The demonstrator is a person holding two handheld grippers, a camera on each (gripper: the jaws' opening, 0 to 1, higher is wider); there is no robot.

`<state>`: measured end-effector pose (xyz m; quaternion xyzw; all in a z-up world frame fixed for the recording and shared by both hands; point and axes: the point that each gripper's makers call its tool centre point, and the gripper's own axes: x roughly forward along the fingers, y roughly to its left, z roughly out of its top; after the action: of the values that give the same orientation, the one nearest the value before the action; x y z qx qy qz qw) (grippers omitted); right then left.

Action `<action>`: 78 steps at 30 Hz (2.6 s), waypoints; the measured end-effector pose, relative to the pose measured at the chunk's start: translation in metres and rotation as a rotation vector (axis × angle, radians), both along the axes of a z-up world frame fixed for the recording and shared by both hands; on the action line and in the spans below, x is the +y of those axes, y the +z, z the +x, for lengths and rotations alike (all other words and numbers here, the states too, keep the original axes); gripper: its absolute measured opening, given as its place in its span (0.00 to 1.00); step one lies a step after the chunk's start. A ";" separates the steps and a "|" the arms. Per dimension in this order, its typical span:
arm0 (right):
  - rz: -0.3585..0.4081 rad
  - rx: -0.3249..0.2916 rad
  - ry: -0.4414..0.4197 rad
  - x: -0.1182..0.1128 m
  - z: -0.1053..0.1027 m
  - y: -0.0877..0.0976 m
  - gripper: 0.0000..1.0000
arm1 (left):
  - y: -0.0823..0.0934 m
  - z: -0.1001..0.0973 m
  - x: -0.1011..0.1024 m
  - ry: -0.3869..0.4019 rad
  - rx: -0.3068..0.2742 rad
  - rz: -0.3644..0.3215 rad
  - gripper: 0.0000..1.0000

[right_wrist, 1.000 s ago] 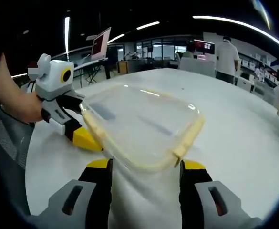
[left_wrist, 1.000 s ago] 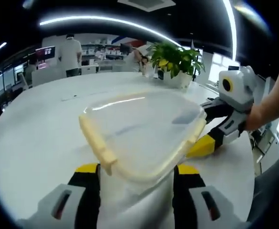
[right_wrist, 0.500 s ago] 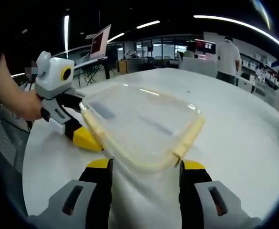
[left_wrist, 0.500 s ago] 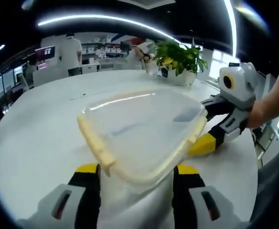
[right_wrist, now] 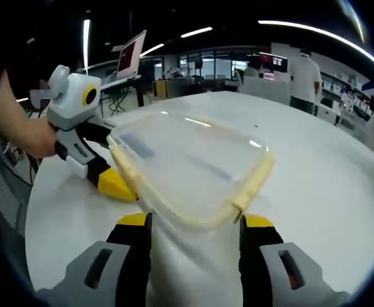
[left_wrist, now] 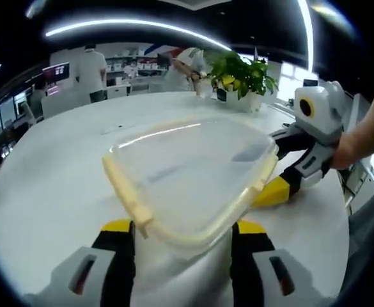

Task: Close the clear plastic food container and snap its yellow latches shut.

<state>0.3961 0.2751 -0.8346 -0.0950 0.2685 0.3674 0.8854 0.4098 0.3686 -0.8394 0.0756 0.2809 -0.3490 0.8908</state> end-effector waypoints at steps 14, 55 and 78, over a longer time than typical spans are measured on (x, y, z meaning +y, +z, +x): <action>-0.007 0.000 -0.055 0.013 0.022 0.001 0.53 | 0.001 0.026 0.012 -0.038 -0.006 0.018 0.56; 0.109 -0.006 -0.064 0.027 0.023 0.004 0.95 | 0.005 0.029 0.027 0.011 -0.022 -0.041 0.89; 0.182 0.012 -0.129 0.015 -0.012 0.023 0.96 | 0.022 -0.001 0.050 0.090 -0.015 -0.114 0.98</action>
<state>0.3845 0.2902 -0.8118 0.0056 0.2450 0.3329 0.9105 0.4089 0.4183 -0.8179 0.0148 0.2572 -0.3233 0.9106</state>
